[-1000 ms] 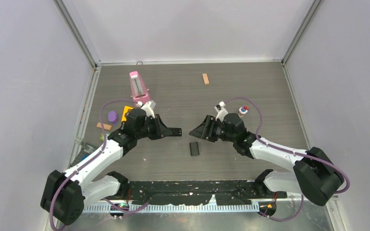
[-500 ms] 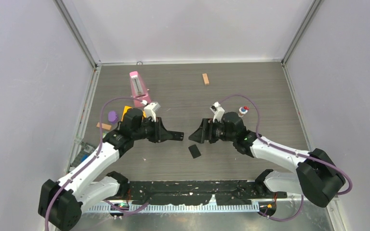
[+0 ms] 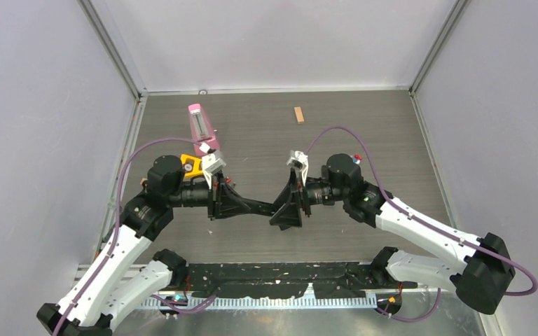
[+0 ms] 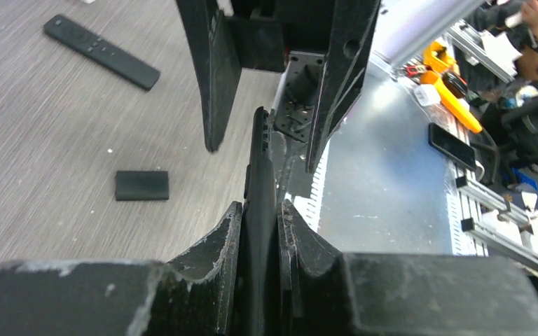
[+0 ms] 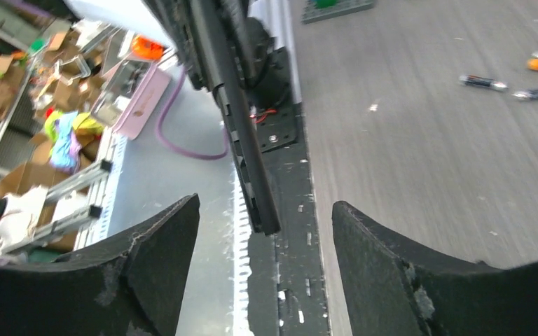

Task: Load the batteries into the remote control
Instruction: Adjust the remote control.

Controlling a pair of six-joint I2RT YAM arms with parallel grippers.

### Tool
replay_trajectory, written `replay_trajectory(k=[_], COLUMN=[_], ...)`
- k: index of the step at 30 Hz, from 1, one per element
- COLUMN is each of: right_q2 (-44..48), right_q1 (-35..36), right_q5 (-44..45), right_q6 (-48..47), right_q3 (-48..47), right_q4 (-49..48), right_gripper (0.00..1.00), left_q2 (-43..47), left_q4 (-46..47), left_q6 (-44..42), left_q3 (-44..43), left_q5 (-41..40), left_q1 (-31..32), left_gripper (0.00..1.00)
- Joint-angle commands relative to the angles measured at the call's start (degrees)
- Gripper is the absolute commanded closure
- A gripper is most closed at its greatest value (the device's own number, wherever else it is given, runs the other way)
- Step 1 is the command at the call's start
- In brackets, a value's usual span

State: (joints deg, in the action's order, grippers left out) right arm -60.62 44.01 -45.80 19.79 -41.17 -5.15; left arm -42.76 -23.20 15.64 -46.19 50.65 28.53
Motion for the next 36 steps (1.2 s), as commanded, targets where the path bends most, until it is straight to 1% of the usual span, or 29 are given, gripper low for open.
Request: replay_trajectory(k=[1, 2, 3, 4, 5, 6, 9, 11, 12, 13, 14, 15, 16, 17, 18, 19, 20, 21, 22, 23, 24, 25, 26, 28, 30, 34, 35, 36], right_q2=[-0.5, -0.9, -1.9, -2.2, -2.9, -3.1, -3.6, -3.6, -3.7, -3.6, -3.6, -3.6, -3.4, -3.3, -3.0, -2.9, -2.6, -2.5, -2.5, -2.6, -2.9, -3.1, -3.8, -5.2, -6.2, -7.1, -7.2, -7.2], right_q1=[4.2, 4.8, 5.5, 5.8, 6.4, 6.6, 6.8, 6.9, 6.9, 6.9, 6.9, 6.9, 7.0, 7.0, 7.0, 7.0, 7.0, 7.0, 7.0, 7.0, 7.0, 7.0, 7.0, 7.1, 7.3, 7.7, 7.8, 7.9], right_q5=[-3.8, -2.9, -1.9, -1.6, -1.4, -1.4, -1.4, -1.8, -2.2, -2.4, -2.5, -2.5, -2.2, -1.7, -0.9, -0.3, 1.2, 2.0, 3.6, 4.5, 6.7, 7.8, 9.6, 11.6, 13.4, 16.8, 17.5, 17.7], right_q6=[-5.4, -5.9, -6.4, -6.4, -6.1, -5.8, -4.1, -2.7, -1.5, -0.8, 0.7, 1.5, 3.2, 4.3, 6.8, 8.1, 11.5, 13.5, 17.5, 19.9, 24.7, 26.8, 30.5, 34.8, 37.5, 39.7, 40.0, 40.1], right_q3=[-5.9, -6.6, -7.9, -8.4, -9.1, -9.4, -9.3, -9.1, -8.7, -8.5, -8.0, -7.8, -7.1, -6.7, -5.7, -5.0, -3.5, -2.6, -0.5, 0.6, 2.7, 3.6, 5.0, 6.1, 6.6, 7.1, 7.0, 6.9], right_q4=[5.3, 6.4, 7.8, 8.1, 8.1, 7.8, 5.8, 4.5, 2.6, 1.8, 0.3, -0.5, -2.4, -3.6, -6.8, -8.7, -13.0, -15.8, -22.1, -25.4, -32.2, -35.2, -40.8, -47.0, -51.3, -54.0, -54.0, -54.0], right_gripper=[0.31, 0.38, 0.41, 0.47, 0.51, 0.56, 0.64, 0.72, 0.81, 0.85, 0.92, 0.93, 0.94, 0.94, 0.95, 0.95, 0.95, 0.95, 0.95, 0.95, 0.95, 0.95, 0.95, 0.95, 0.95, 0.95, 0.95, 0.95], left_q2=[0.3, 0.2, 0.0, -0.2, -0.4, -0.6, -1.0, -0.6, -0.4, 0.1, 0.7, 1.4, 2.1, 2.9, 3.6, 4.4, 5.3, 6.4, 7.6, 9.0, 10.3, 11.5, 12.3, 13.2, 13.6, 13.2, 13.3, 13.5], left_q4=[-4.8, -5.1, -5.5, -5.8, -6.2, -6.8, -8.0, -8.4, -8.5, -8.3, -7.9, -7.4, -6.0, -4.2, -2.8, -0.9, 0.8, 1.9, 3.4, 6.1, 9.9, 14.2, 18.7, 25.9, 30.2, 34.2, 34.8, 35.5], left_q6=[-3.9, -4.2, -4.6, -4.8, -5.1, -5.7, -7.4, -7.9, -8.1, -7.7, -7.3, -6.8, -5.2, -3.3, -1.5, 0.8, 4.3, 7.3, 10.1, 13.7, 17.3, 21.6, 25.1, 30.5, 34.2, 37.6, 38.3, 39.2], left_q3=[-4.1, -4.4, -4.8, -5.0, -5.2, -5.4, -5.5, -5.6, -5.7, -5.6, -5.6, -5.7, -5.7, -5.4, -5.3, -5.1, -5.1, -5.4, -5.3, -4.6, -3.2, -1.2, 0.8, 4.1, 7.0, 9.6, 10.1, 10.6], left_q5=[8.5, 9.1, 9.6, 10.0, 10.4, 11.3, 12.9, 14.3, 14.4, 14.4, 14.3, 13.9, 13.1, 12.2, 10.7, 8.4, 4.5, -0.7, -5.2, -9.2, -12.9, -15.4, -17.2, -18.0, -19.9, -20.3, -21.5, -22.8], left_q1=[0.1, 0.1, 0.1, 0.1, 0.1, 0.1, 0.1, 0.1, 0.1, 0.1, 0.1, 0.1, 0.1, 0.1, 0.1, 0.1, 0.0, 0.0, 0.0, 0.0, 0.0, 0.1, 0.1, 0.1, 0.1, 0.1, 0.1, 0.1], left_gripper=[1.0, 1.0, 1.0, 1.0, 1.0, 1.0, 1.0, 0.99, 0.96, 0.9, 0.82, 0.74, 0.7, 0.63, 0.57, 0.53, 0.5, 0.48, 0.47, 0.45, 0.43, 0.42, 0.4, 0.37, 0.35, 0.35, 0.35, 0.38])
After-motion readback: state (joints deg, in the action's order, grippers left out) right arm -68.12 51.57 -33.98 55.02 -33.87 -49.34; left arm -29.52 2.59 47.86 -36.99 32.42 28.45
